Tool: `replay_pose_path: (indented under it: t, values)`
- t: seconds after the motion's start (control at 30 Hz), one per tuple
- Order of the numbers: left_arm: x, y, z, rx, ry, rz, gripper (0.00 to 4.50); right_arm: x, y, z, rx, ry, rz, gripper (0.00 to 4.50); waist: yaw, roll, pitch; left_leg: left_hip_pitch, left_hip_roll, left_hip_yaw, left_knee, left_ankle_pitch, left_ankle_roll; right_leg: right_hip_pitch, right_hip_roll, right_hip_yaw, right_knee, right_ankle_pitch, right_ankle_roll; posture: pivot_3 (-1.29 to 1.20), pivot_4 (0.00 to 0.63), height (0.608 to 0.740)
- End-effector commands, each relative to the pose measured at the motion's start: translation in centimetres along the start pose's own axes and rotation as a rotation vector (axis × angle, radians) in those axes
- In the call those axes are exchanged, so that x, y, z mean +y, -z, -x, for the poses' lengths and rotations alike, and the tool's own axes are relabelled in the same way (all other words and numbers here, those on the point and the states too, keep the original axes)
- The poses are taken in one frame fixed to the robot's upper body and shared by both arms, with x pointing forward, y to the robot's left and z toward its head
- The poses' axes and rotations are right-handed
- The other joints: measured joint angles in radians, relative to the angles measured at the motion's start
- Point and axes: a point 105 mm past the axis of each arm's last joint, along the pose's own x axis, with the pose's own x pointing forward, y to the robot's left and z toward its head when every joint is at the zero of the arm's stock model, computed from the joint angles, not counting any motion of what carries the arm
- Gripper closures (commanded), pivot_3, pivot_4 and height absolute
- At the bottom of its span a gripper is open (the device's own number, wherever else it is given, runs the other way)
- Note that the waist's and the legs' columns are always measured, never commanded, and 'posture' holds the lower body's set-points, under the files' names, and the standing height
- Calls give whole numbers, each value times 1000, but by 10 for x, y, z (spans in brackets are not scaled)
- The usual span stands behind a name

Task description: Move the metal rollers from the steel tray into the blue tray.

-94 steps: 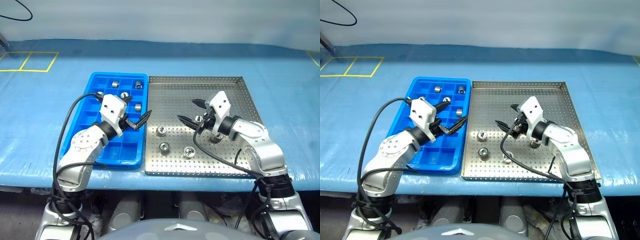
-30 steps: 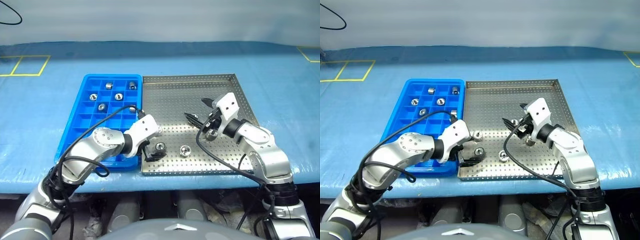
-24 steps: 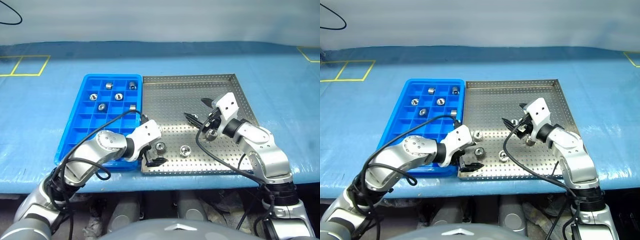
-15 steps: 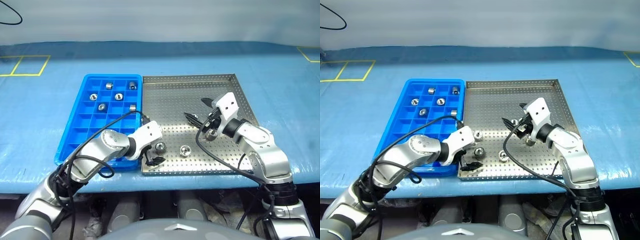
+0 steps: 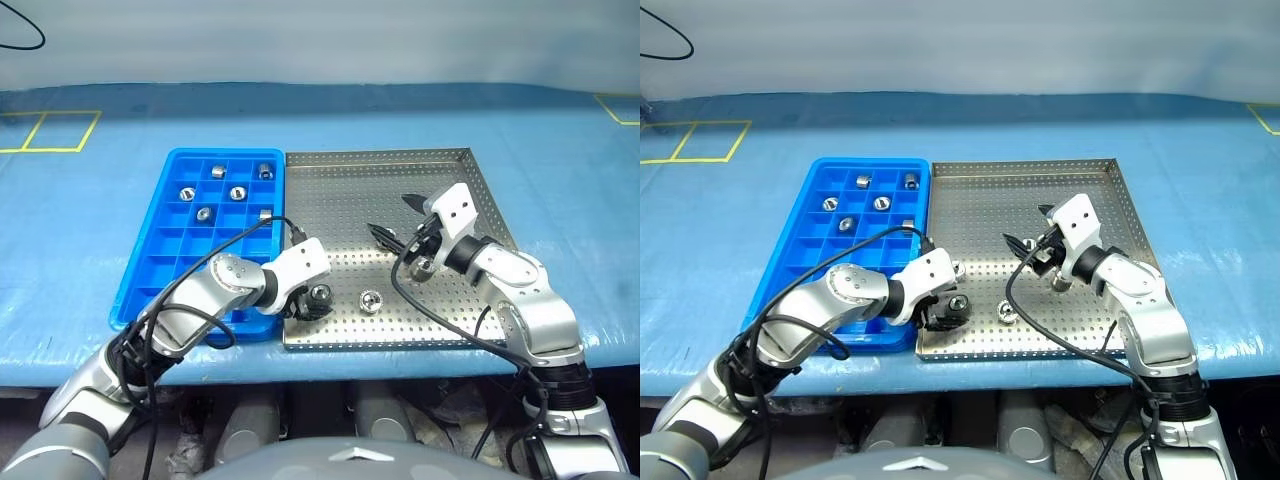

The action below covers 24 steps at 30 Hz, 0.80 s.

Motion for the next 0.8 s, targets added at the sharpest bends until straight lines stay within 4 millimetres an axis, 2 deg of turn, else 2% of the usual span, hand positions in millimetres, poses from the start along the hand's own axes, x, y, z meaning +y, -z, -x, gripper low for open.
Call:
replay_pose_path:
  t: [0.03,0.43,0.6,0.8]
  values:
    - [-1,-3,0,-13,1,-16,2157,1,-16,1,-58,-2,33,0,0,0,0,0,0,0,0,0,0,0,0,0,0,0,0,-223,150,740]
    - [-1,-6,5,-44,-9,-20,2157,1,-15,0,-56,-9,35,0,0,0,0,0,0,0,0,0,0,0,0,0,0,0,0,-216,150,740]
    - [-1,-8,5,-56,-11,-20,2157,8,-6,15,30,-127,41,0,3,0,0,0,0,0,0,0,0,0,0,0,0,0,0,-214,150,740]
    - [-2,-7,4,-58,-5,-25,2157,8,-8,23,59,-158,45,0,4,0,0,0,0,1,1,-3,5,0,0,0,0,0,0,-216,150,740]
